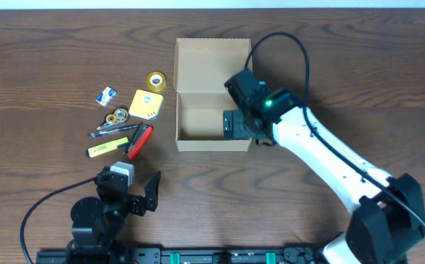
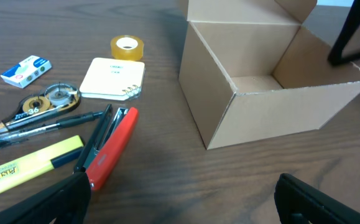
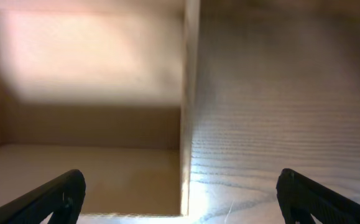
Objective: Pack container
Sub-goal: 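Retract the right gripper to the right side of the table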
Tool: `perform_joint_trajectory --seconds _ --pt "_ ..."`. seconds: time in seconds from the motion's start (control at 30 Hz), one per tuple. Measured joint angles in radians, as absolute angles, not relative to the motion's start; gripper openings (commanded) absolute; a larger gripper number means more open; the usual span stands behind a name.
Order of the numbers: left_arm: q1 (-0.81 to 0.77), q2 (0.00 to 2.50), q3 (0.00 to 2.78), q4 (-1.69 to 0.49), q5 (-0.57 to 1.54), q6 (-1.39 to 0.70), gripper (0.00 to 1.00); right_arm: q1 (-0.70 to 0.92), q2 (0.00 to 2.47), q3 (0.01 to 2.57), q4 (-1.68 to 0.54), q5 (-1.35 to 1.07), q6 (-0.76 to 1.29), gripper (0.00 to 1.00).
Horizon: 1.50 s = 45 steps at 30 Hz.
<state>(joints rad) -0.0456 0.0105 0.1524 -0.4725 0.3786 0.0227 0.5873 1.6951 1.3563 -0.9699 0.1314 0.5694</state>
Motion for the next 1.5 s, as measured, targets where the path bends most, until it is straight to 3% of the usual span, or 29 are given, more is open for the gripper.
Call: perform_joint_trajectory --seconds 0.43,0.93,1.17,1.5 --pt "-0.046 0.01 0.152 -0.472 0.379 0.023 0.95 0.587 1.681 1.704 -1.236 0.141 0.498 0.99" --pt "-0.046 0.01 0.152 -0.472 0.379 0.023 0.95 0.517 1.258 1.753 -1.365 0.049 0.236 0.99" --pt "-0.046 0.01 0.152 -0.473 0.379 0.023 0.95 0.431 1.254 1.752 -1.543 -0.109 0.134 0.99" --pt "-0.046 0.01 0.152 -0.473 0.385 0.018 0.95 0.431 1.255 1.752 -1.56 -0.142 0.109 0.99"
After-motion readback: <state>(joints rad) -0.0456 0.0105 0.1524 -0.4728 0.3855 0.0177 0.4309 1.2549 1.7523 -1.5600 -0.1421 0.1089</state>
